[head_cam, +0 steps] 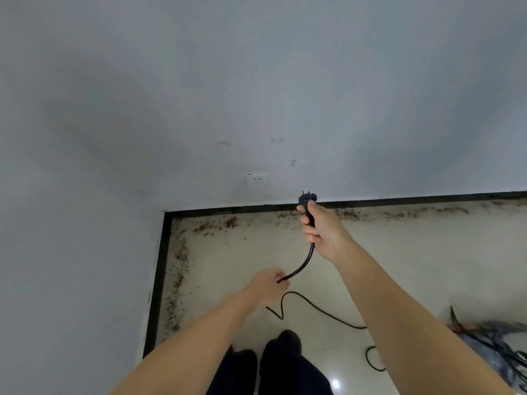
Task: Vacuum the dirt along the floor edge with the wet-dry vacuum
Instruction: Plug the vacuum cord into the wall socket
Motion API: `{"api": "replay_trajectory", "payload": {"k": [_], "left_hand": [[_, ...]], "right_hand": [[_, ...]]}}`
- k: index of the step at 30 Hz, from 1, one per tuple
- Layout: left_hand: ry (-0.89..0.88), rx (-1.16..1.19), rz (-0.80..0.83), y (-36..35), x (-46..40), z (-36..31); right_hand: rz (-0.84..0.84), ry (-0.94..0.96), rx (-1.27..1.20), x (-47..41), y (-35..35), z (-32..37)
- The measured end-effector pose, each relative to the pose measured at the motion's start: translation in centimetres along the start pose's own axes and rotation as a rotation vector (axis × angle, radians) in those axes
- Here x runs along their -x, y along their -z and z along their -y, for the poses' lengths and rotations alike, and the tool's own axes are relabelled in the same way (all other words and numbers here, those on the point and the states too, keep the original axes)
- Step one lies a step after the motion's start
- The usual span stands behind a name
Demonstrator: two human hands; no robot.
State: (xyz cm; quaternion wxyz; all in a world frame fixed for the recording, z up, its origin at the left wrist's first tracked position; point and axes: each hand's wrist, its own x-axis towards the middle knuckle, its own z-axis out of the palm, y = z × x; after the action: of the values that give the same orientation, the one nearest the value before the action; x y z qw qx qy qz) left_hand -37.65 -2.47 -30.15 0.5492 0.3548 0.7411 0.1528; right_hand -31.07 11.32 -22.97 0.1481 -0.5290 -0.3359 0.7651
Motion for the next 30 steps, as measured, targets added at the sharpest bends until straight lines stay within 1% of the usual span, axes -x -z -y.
{"api": "replay_trajectory", "payload": {"k": [4, 8, 12, 14, 15, 16, 17, 20, 21, 22, 23, 25, 26, 27, 28, 30], "left_hand": [[0.01, 0.088, 0.081, -0.5, -7.7, 6.1], [-0.04, 0.175, 0.123, -0.9, -16.6, 12.6], [-0.104, 0.134, 0.147, -0.1, -25.5, 17.1], [-0.136, 0.084, 0.135, 1.0, -28.8, 18.7], [-0.158, 0.065, 0.104, 1.8, -30.0, 19.2], [-0.192, 0.046, 0.028, 2.6, -31.0, 19.6], [-0.245, 0.031, -0.106, 3.7, -31.8, 19.8], [-0.381, -0.004, -0.68, 7.5, -32.5, 18.9], [-0.429, -0.039, -0.806, 8.8, -32.3, 18.1], [-0.494, -0.116, -0.891, 10.0, -32.1, 17.2], [-0.583, -0.244, -0.975, 11.3, -32.0, 16.3], [-0.757, -0.6, -1.155, 13.7, -33.1, 14.8], [-0.779, -0.788, -1.224, 14.7, -34.0, 14.3], [-0.756, -0.94, -1.263, 15.7, -35.2, 14.0], [-0.715, -1.038, -1.282, 16.7, -36.3, 13.8], [-0.636, -1.109, -1.278, 18.1, -38.0, 13.8]], "right_hand": [[-0.002, -0.005, 0.012, -9.1, 0.0, -4.3], [0.066, 0.051, 0.036, -18.5, -1.0, -9.2], [0.166, 0.153, 0.042, -26.9, -2.0, -13.3], [0.201, 0.202, 0.048, -30.4, -2.4, -14.9], [0.218, 0.228, 0.055, -31.7, -2.6, -15.5], [0.23, 0.257, 0.071, -33.0, -2.8, -16.0], [0.234, 0.287, 0.09, -33.9, -3.0, -16.2], [0.211, 0.342, 0.1, -35.2, -3.5, -15.7], [0.198, 0.342, 0.098, -35.3, -3.7, -15.4], [0.183, 0.337, 0.105, -35.4, -4.0, -15.1], [0.167, 0.334, 0.118, -35.6, -4.3, -14.8], [0.143, 0.344, 0.143, -36.2, -4.9, -14.4], [0.138, 0.356, 0.15, -36.6, -5.2, -14.3], [0.137, 0.369, 0.156, -37.1, -5.5, -14.2], [0.135, 0.381, 0.162, -37.6, -5.6, -14.0], [0.126, 0.39, 0.165, -38.5, -5.8, -13.7]]}}
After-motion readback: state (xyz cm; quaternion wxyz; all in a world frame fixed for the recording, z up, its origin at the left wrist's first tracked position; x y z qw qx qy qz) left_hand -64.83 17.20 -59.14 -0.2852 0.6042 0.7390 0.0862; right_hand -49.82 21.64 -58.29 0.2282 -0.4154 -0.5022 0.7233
